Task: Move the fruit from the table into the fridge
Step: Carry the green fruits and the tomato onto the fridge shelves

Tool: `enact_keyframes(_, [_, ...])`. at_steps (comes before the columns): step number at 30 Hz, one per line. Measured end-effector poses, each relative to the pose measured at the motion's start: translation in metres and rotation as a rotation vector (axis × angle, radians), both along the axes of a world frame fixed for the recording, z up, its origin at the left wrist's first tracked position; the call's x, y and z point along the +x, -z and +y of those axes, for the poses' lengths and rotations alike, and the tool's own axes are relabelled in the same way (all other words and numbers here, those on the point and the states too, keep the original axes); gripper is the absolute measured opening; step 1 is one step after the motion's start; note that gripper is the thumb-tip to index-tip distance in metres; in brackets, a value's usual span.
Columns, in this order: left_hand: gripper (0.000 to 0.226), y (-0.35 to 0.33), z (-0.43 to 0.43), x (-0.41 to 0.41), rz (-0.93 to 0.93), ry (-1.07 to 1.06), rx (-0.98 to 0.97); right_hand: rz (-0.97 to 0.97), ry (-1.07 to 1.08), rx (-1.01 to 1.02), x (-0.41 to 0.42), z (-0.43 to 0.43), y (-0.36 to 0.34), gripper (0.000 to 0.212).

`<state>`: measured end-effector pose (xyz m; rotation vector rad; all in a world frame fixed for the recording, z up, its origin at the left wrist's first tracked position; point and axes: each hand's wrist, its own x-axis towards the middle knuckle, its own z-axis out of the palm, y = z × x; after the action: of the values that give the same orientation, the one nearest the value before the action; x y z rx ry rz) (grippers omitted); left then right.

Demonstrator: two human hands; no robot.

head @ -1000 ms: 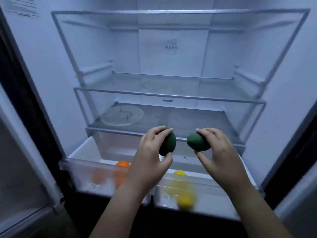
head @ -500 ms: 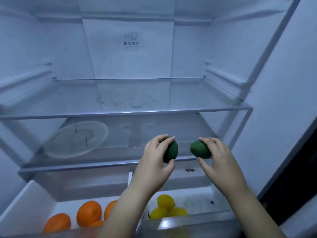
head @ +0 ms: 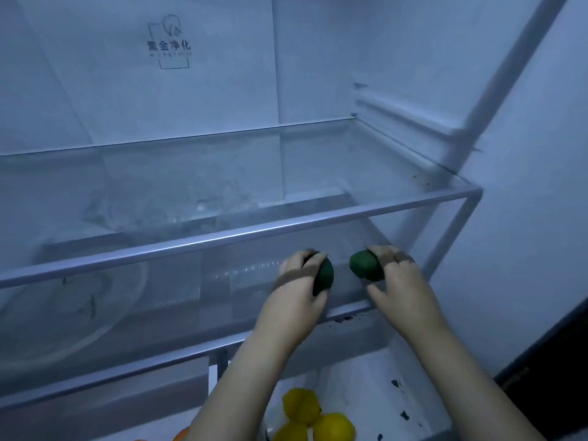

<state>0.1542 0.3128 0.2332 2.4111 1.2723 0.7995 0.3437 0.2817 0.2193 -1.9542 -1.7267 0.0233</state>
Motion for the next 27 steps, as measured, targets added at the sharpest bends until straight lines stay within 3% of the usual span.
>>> enact_keyframes(11, [0.057, 0.015, 0.059, 0.022, 0.059, -0.045, -0.124, 0.084, 0.024, 0.003, 0.008, 0.051, 0.022, 0.055])
enact_keyframes(19, [0.066, 0.019, 0.058, 0.022, 0.075, -0.054, -0.137, 0.052, 0.040, 0.020, 0.007, 0.050, 0.022, 0.063])
enact_keyframes(27, [0.073, -0.003, 0.016, 0.002, 0.061, -0.134, -0.111, 0.035, -0.016, 0.027, -0.008, 0.011, -0.020, 0.063])
